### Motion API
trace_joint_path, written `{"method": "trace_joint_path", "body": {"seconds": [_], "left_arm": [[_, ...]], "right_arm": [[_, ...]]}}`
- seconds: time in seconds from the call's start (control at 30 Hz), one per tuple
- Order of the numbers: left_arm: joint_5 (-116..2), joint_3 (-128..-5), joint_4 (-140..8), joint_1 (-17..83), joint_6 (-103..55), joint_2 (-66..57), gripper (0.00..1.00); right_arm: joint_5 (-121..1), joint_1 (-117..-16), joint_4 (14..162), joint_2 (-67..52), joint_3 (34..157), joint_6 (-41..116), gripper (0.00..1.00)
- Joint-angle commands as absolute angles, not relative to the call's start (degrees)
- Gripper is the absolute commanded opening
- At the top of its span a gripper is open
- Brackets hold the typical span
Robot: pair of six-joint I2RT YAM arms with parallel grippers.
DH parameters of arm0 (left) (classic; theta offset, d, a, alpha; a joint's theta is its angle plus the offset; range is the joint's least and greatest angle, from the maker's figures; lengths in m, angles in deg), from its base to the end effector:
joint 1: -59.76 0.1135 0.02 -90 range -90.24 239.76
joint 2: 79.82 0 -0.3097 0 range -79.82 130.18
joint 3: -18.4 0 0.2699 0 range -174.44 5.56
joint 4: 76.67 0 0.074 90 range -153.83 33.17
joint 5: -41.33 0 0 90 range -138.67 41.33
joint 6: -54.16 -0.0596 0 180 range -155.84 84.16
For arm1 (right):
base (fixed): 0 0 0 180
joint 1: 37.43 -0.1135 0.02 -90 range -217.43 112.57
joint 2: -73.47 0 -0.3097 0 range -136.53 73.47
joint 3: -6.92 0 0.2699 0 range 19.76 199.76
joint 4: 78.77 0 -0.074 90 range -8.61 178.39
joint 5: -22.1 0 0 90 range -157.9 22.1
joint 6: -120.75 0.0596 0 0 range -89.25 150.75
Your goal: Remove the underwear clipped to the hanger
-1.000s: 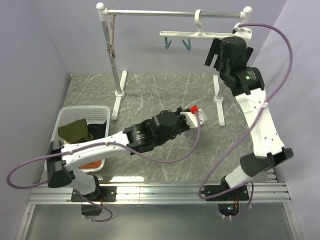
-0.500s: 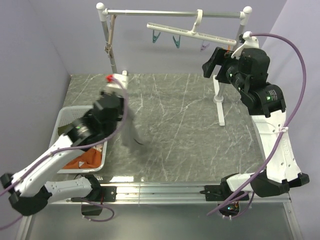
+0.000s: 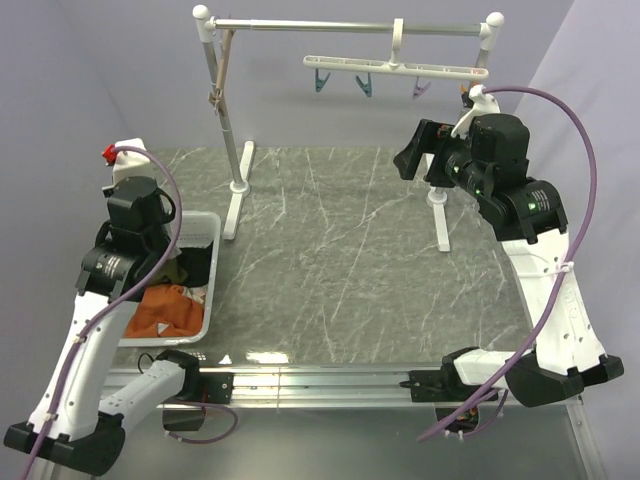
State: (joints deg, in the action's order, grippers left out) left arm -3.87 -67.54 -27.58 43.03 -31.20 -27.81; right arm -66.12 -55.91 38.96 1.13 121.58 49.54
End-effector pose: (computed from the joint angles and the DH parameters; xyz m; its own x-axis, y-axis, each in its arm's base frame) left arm 0.1706 -0.0074 0.4778 -0.2135 0.0042 -0.9769 -0.4659 0.8785 0.1056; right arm 0.2376 0.0814 0.5447 -0.4173 0.2000 -0.8865 -0.2219 0.9235 0.3128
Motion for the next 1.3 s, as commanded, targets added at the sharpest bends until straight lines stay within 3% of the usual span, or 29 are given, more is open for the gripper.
{"method": "trace_joint_path", "body": {"seconds": [0.0,0.37,0.43,0.47,0.57,0.6,0.9,1.27], "left_arm": [[-11.8,-65.3,-30.0,46.9,-29.9,-27.3,0.01],[-35.6,-43.1,-39.8,55.5,-16.3,-23.4,0.01],[-37.4,-40.4,-41.1,56.2,-14.2,-20.7,0.25],[-39.6,-40.0,-41.2,56.9,-13.6,-19.4,0.46],[-42.2,-40.4,-40.0,57.6,-10.4,-15.0,0.81],[-42.4,-41.1,-39.8,57.6,-9.6,-14.2,0.99],[-41.2,-49.2,-38.1,57.6,-11.6,-18.4,1.0],[-56.9,-58.2,-35.2,57.6,-8.5,-25.0,0.99]], "right_arm": [[-65.2,-55.5,38.4,2.9,122.2,48.6,1.0],[-64.3,-55.5,38.0,6.7,115.2,49.3,1.0],[-64.0,-55.6,38.7,7.7,112.9,49.6,1.0],[-63.9,-55.6,38.8,8.4,112.2,49.9,1.0],[-63.2,-55.5,39.8,10.1,110.1,50.0,1.0],[-63.2,-55.6,40.4,10.4,109.7,50.0,1.0],[-60.7,-55.6,43.5,11.6,107.0,50.9,1.0],[-58.8,-55.2,51.6,15.7,102.3,54.0,1.0]]}}
